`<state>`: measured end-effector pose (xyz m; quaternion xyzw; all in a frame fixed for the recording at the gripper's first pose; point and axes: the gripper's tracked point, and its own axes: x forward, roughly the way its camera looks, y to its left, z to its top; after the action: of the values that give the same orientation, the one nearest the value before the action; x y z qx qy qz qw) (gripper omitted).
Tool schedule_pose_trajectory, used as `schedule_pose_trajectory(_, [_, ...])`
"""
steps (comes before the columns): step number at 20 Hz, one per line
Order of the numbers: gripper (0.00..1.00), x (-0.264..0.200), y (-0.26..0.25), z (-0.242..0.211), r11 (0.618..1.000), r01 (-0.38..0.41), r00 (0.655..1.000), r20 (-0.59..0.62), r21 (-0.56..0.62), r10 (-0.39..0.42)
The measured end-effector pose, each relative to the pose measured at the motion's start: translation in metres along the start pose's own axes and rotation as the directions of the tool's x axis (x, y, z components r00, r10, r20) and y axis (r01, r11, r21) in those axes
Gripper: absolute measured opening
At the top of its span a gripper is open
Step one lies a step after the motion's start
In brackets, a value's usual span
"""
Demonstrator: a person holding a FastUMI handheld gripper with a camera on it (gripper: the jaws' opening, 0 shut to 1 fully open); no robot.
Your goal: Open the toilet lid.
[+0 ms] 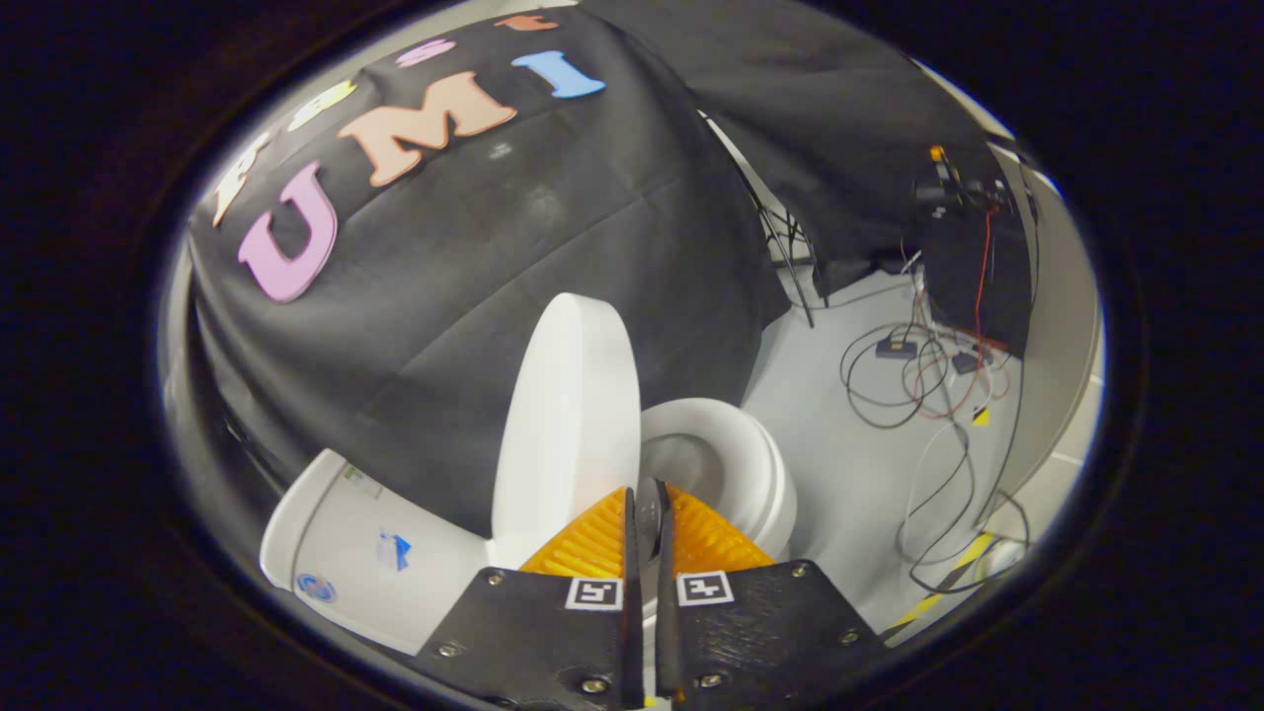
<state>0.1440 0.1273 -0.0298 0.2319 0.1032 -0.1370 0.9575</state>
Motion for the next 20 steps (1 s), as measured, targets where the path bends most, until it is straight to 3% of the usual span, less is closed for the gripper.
schedule_pose_trajectory(10, [0.06, -0.016, 0.028, 0.009, 0.999, -0.028, 0.999, 0.027, 0.03, 0.027])
schedule_pose_trajectory(20, [0.06, -0.032, 0.056, 0.011, 0.998, -0.033, 0.998, 0.047, -0.046, 0.035])
